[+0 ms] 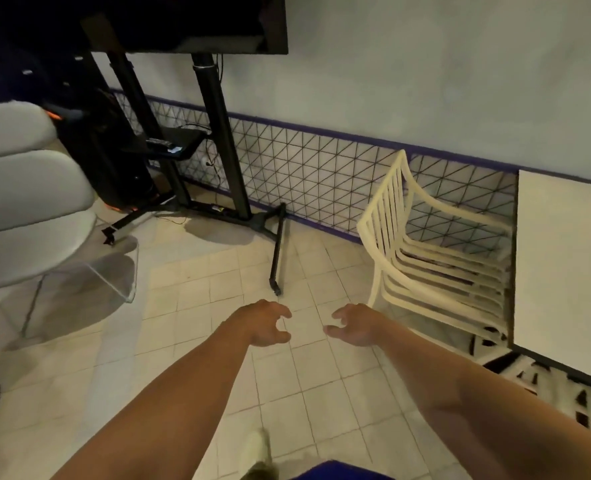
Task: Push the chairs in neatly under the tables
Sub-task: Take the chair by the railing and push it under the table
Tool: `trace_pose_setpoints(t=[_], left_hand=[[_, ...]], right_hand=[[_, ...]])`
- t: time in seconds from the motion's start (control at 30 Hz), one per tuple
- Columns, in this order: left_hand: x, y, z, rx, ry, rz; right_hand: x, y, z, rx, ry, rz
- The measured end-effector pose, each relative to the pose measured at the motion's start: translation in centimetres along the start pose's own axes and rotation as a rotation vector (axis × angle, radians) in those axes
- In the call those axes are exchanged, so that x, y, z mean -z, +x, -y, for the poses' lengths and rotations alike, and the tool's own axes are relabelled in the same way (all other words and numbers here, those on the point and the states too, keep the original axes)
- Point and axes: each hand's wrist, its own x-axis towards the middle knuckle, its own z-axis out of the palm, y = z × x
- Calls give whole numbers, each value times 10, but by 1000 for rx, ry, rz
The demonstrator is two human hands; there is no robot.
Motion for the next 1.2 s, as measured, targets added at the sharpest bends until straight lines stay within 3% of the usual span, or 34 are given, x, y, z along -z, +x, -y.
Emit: trace_pose_setpoints(t=[0.3,0.5,0.87,1.2], left_hand=[[110,98,101,-135,160,97],[173,168,124,-229,242,126],[311,361,112,-324,433,163],[387,488,20,-577,565,210]], right_hand=[[28,104,81,-168,167,-50],[68,168,98,-206,226,-100],[166,327,82,-312,424,-160],[242,385,35,-497,547,-293]])
